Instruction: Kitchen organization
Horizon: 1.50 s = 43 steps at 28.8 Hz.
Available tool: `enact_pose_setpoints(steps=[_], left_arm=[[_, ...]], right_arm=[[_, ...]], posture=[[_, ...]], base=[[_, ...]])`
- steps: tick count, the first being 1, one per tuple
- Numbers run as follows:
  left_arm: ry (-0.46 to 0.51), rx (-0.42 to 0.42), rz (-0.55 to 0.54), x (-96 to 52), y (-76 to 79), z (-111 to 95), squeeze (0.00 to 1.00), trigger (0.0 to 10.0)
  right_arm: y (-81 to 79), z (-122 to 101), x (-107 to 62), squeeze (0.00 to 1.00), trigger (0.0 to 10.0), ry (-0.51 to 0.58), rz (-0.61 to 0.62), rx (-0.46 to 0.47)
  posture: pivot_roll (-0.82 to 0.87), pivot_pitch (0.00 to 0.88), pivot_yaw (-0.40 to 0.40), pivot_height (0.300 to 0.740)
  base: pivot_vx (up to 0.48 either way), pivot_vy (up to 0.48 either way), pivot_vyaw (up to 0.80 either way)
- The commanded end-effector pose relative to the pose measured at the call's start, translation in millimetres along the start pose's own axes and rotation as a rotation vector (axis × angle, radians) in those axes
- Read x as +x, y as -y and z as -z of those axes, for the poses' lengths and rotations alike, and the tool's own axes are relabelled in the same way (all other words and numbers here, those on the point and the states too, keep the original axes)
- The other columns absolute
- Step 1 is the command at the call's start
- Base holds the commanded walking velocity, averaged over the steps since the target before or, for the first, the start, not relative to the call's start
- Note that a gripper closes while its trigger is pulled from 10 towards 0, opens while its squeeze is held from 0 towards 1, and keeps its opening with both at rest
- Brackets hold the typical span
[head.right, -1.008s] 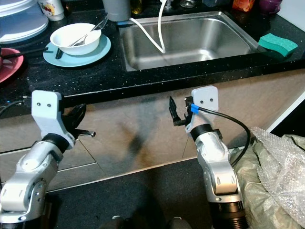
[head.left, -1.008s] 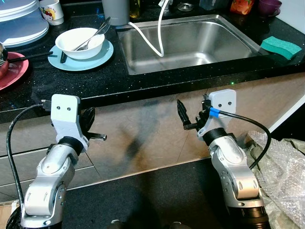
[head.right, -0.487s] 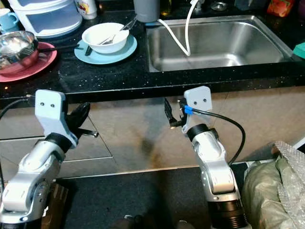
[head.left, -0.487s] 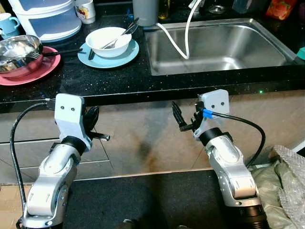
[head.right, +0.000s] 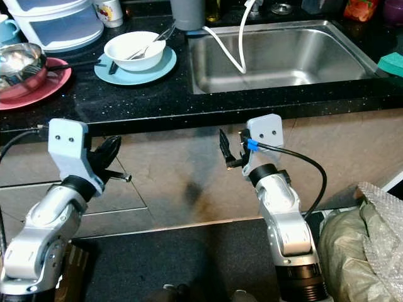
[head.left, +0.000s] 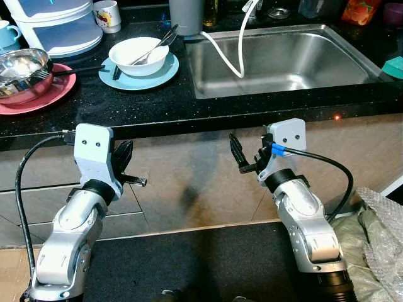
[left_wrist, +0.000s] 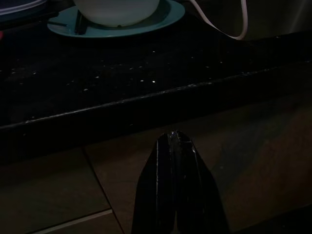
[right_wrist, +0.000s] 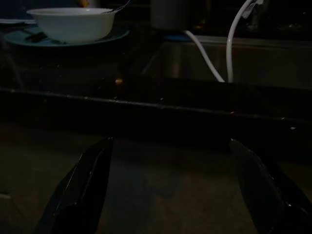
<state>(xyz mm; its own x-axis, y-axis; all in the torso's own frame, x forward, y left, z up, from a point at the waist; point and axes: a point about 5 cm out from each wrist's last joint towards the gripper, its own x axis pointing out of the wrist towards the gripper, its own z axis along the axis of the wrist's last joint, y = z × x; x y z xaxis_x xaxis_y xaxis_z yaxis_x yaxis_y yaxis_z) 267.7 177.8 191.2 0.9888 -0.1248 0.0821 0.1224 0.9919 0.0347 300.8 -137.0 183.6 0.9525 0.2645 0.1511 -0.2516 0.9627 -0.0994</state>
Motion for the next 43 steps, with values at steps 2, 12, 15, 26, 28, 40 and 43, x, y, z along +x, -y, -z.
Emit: enact_pose_setpoints(steps=[2, 12, 15, 26, 28, 40, 43], left_arm=[[-0.022, -0.001, -0.003, -1.3, 2.4, 4, 0.0, 10.0], [-0.032, 0.006, 0.006, -2.1, 4.7, 5, 0.0, 10.0], [-0.039, 0.007, 0.009, -2.7, 5.1, 6, 0.0, 10.0], [-0.06, 0.012, 0.018, -2.9, 4.8, 7, 0.0, 10.0], [-0.064, 0.02, 0.019, -3.1, 4.3, 7, 0.0, 10.0], [-0.079, 0.025, 0.034, -0.8, 3.7, 8, 0.0, 10.0], [-0.085, 0.021, 0.034, -0.6, 3.2, 8, 0.0, 10.0]], right_arm=[[-3.0, 10, -2.6, 0.0, 10.0, -0.053, -0.023, -0.001], [-4.9, 10, -3.0, 0.0, 10.0, -0.058, -0.035, -0.01], [-3.8, 11, -3.3, 0.0, 10.0, -0.064, -0.027, -0.011], [2.7, 13, -3.7, 0.0, 10.0, -0.085, 0.033, 0.01], [3.2, 13, -3.8, 0.0, 10.0, -0.086, 0.032, 0.007], [5.6, 18, -2.0, 0.0, 10.0, -0.137, 0.063, 0.03], [4.5, 18, -2.4, 0.0, 10.0, -0.134, 0.056, 0.014]], posture=[[0.01, 0.101, 0.018, 0.74], [0.0, 0.11, 0.016, 0.74], [0.0, 0.111, 0.016, 0.74], [0.0, 0.114, 0.016, 0.74], [0.0, 0.117, 0.016, 0.74], [0.01, 0.118, 0.022, 0.74], [0.01, 0.12, 0.024, 0.74]], base=[[0.0, 0.0, 0.0], [0.0, 0.0, 0.79], [0.0, 0.0, 0.8], [0.0, 0.0, 0.44], [0.0, 0.0, 0.0], [0.0, 0.0, -0.39], [0.0, 0.0, 0.0]])
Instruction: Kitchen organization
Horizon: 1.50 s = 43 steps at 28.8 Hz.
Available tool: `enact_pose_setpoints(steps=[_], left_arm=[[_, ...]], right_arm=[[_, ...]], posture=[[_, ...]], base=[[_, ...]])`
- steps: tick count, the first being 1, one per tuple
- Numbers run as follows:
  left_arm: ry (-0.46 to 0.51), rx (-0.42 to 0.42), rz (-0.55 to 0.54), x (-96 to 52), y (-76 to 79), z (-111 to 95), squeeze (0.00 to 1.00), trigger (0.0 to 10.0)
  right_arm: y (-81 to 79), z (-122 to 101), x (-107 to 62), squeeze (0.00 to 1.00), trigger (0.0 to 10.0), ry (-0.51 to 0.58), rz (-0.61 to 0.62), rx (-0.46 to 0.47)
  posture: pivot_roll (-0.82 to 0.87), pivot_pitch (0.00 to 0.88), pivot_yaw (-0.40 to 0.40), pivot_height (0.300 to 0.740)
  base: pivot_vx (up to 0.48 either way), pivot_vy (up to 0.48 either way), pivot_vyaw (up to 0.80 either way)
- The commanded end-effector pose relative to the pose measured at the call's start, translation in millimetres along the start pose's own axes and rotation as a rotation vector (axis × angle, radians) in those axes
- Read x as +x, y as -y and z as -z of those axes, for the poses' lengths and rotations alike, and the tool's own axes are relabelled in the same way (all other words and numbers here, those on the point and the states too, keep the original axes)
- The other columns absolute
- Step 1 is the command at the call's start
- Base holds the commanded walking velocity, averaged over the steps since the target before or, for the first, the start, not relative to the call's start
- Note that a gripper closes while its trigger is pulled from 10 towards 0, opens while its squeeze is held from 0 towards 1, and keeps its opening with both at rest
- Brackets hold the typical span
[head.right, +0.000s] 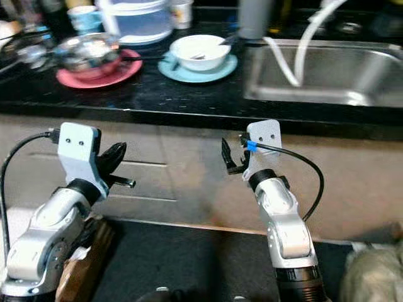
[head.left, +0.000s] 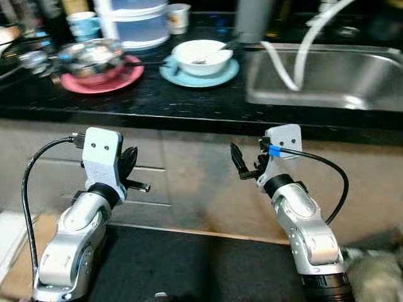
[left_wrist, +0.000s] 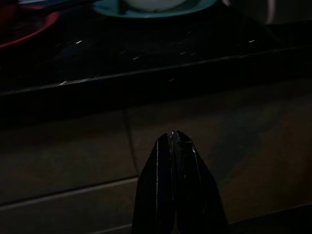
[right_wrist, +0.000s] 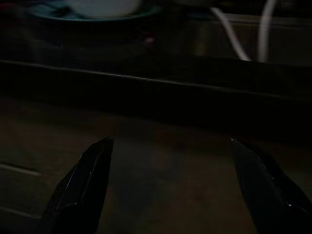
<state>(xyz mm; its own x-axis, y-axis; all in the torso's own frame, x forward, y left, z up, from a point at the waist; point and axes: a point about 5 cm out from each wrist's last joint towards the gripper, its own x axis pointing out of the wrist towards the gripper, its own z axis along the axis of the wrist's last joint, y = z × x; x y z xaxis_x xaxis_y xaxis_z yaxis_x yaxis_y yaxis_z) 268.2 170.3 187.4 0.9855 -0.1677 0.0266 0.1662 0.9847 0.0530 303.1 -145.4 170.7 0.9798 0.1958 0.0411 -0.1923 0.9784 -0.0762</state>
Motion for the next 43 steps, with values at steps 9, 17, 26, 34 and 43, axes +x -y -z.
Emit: enact_pose_setpoints(steps=[9, 17, 26, 34, 43], left_arm=[[-0.071, -0.008, 0.018, -0.9, -1.5, 9, 0.0, 10.0], [-0.105, -0.001, 0.013, -1.5, -2.1, 14, 0.0, 10.0], [-0.084, -0.038, 0.019, -1.9, -2.4, 10, 0.0, 10.0], [-0.078, -0.027, 0.015, -2.3, -4.0, 8, 0.0, 10.0], [-0.013, -0.033, -0.022, -1.0, -11.9, -6, 0.0, 10.0]], right_arm=[[-5.9, 5, -1.5, 0.0, 10.0, -0.02, -0.018, 0.007], [-4.1, 5, -2.0, 0.0, 10.0, -0.021, -0.011, 0.005], [-5.9, 4, -1.6, 0.0, 10.0, -0.016, -0.016, 0.01], [-5.7, 3, -1.1, 0.0, 10.0, -0.016, -0.018, 0.01], [-3.0, -11, -0.5, 0.0, 10.0, 0.077, -0.011, 0.059]], posture=[[0.01, 0.122, 0.027, 0.74], [0.01, 0.121, 0.025, 0.74], [0.01, 0.12, 0.022, 0.74], [0.01, 0.115, 0.021, 0.74], [0.01, 0.098, 0.022, 0.74]], base=[[0.0, -0.251, 0.0], [0.0, -0.12, 0.0], [0.0, 0.277, 0.0], [0.0, 0.067, 0.0], [0.0, 0.0, 0.0]])
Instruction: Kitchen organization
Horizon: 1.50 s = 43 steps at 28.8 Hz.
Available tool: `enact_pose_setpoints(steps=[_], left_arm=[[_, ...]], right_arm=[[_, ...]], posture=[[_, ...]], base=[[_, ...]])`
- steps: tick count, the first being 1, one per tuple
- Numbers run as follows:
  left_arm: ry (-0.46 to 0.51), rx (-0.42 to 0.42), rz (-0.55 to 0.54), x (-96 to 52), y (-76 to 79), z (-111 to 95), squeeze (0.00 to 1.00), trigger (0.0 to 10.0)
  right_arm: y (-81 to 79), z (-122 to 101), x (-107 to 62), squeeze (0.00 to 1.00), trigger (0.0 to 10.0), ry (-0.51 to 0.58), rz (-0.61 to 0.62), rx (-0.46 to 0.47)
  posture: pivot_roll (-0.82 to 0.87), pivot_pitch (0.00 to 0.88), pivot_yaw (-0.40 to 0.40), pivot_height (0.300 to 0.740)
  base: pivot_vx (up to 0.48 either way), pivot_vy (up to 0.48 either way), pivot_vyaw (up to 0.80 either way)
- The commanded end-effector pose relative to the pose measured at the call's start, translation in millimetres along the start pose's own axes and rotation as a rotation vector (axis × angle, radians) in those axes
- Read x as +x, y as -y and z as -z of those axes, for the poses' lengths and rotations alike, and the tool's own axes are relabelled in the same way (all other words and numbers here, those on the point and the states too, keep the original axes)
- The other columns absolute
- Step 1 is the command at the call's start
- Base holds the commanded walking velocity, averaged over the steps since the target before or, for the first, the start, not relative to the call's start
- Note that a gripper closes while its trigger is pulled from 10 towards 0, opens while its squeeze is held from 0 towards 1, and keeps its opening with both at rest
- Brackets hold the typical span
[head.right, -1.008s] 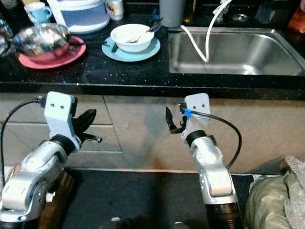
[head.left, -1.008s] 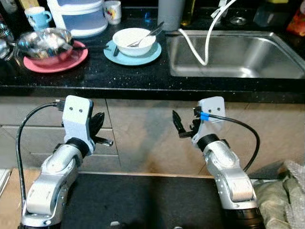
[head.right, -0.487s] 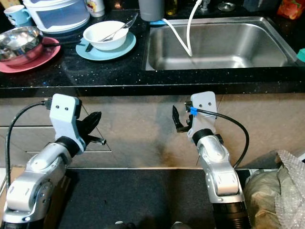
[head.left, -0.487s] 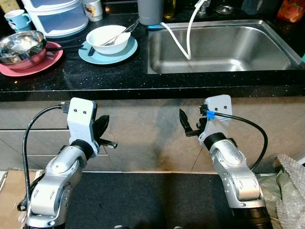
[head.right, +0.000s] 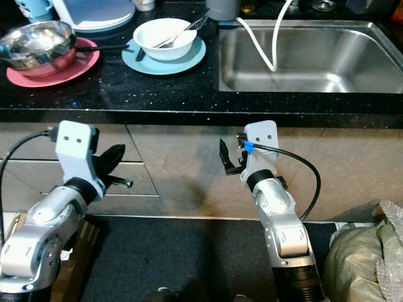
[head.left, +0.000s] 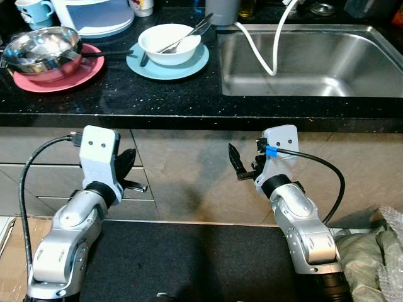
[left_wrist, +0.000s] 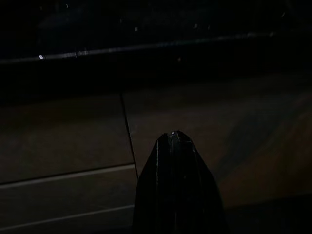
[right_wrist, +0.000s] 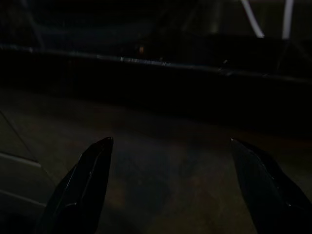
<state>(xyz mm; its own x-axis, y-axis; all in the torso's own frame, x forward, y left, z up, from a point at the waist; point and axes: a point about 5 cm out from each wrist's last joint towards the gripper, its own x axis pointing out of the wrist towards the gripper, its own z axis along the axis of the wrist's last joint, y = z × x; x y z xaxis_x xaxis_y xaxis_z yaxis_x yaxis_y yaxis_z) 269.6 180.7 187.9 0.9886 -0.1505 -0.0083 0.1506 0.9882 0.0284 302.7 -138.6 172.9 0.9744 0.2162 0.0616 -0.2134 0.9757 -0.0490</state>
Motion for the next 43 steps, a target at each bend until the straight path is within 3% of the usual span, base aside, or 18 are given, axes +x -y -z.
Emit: enact_pose_setpoints(steps=[1, 8, 12, 15, 26, 43], left_arm=[[0.023, -0.017, -0.009, -0.5, -2.1, -7, 0.0, 10.0], [0.061, -0.021, -0.034, 3.2, -7.5, -15, 0.0, 10.0], [0.111, -0.036, -0.054, 6.3, -14.3, -25, 0.0, 10.0], [0.105, -0.027, -0.037, 6.9, -13.1, -26, 0.0, 10.0], [0.131, -0.017, -0.037, 7.4, -12.0, -31, 0.0, 10.0], [0.148, -0.002, -0.015, 8.2, -10.3, -34, 0.0, 10.0]], right_arm=[[3.3, -13, -0.8, 0.0, 10.0, 0.076, 0.005, 0.037], [2.7, -32, 3.3, 0.0, 10.0, 0.156, -0.018, 0.005], [2.7, -58, 7.9, 0.0, 10.0, 0.251, -0.02, -0.005], [4.7, -55, 11.7, 0.0, 10.0, 0.21, -0.005, -0.053], [8.6, -50, 13.1, 0.0, 10.0, 0.19, 0.034, -0.036], [9.5, -47, 12.6, 0.0, 10.0, 0.174, 0.051, -0.026]], posture=[[0.01, 0.098, 0.022, 0.74], [0.01, 0.089, 0.018, 0.74], [0.01, 0.086, 0.018, 0.74], [0.01, 0.09, 0.016, 0.74], [0.01, 0.1, 0.013, 0.74], [0.02, 0.103, 0.021, 0.74]], base=[[0.0, 0.0, 0.0], [0.0, 0.0, 0.0], [0.0, 0.0, 0.0], [0.0, 0.0, 0.0], [0.0, 0.0, 0.0], [0.386, 0.0, 0.0]])
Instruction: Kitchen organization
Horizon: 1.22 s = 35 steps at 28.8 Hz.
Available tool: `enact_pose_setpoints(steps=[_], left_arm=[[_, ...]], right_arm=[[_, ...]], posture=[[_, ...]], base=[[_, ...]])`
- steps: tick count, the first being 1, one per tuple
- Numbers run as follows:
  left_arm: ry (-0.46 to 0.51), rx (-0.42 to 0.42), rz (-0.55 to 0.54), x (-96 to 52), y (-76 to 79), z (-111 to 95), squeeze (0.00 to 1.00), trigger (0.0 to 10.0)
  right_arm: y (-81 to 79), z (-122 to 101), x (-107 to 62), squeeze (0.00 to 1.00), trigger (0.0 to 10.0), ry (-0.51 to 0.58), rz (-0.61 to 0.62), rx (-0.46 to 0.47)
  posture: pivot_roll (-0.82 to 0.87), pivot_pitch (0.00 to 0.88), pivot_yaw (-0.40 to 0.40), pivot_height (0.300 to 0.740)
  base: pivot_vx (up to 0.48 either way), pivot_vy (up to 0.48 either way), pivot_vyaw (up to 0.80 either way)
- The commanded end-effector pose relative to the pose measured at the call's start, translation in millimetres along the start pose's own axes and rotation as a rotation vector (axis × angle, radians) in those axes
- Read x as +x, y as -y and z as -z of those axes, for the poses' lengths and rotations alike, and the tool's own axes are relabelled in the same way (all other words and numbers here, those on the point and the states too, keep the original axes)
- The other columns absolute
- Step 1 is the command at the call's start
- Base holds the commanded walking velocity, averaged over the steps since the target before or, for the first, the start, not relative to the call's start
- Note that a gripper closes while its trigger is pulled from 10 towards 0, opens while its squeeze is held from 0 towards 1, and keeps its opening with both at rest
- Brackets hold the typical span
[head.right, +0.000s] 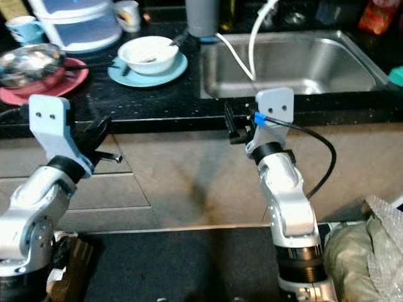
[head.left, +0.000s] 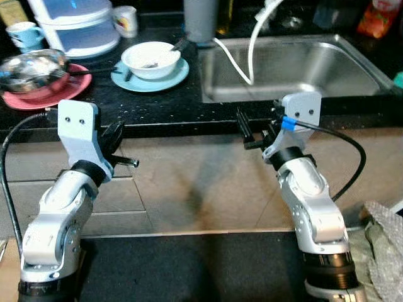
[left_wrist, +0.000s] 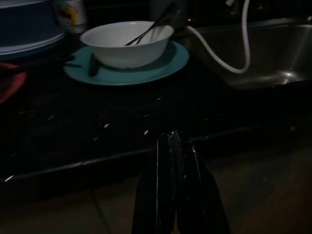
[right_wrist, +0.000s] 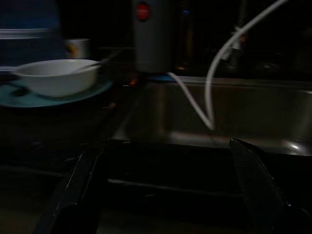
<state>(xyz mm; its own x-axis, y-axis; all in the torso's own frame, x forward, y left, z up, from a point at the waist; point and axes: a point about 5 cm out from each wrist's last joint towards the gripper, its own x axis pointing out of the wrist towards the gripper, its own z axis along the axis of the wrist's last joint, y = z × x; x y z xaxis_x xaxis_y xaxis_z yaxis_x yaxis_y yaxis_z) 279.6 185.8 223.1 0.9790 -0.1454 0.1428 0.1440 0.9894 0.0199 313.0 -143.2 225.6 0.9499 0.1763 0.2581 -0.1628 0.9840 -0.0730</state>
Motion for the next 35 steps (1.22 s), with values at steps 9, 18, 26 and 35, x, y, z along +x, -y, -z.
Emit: enact_pose_setpoints(steps=[9, 18, 26, 35], left_arm=[[0.0, 0.004, -0.006, -1.8, -2.3, 0.5, 0.0, 10.0], [-0.001, 0.003, -0.001, -3.6, -0.4, 0.5, 0.0, 10.0], [-0.002, 0.001, 0.001, -3.9, 0.4, 0.5, 0.0, 10.0], [-0.004, 0.0, 0.001, -4.5, 0.8, 0.9, 0.0, 10.0]], right_arm=[[0.0, 5.6, -0.7, 0.0, 10.0, -0.028, 0.003, 0.007], [0.6, 6.1, -1.7, 0.0, 10.0, -0.03, 0.004, 0.01], [0.4, 6.4, -1.4, 0.0, 10.0, -0.032, 0.002, 0.011], [-0.5, 7.3, -1.5, 0.0, 10.0, -0.036, -0.003, 0.015]], posture=[[0.02, 0.103, 0.021, 0.74], [0.02, 0.103, 0.021, 0.74], [0.02, 0.105, 0.018, 0.74], [0.02, 0.105, 0.016, 0.74]], base=[[0.427, 0.0, 0.0], [0.426, 0.0, 0.0], [0.426, 0.0, 0.0], [0.428, 0.0, 0.0]])
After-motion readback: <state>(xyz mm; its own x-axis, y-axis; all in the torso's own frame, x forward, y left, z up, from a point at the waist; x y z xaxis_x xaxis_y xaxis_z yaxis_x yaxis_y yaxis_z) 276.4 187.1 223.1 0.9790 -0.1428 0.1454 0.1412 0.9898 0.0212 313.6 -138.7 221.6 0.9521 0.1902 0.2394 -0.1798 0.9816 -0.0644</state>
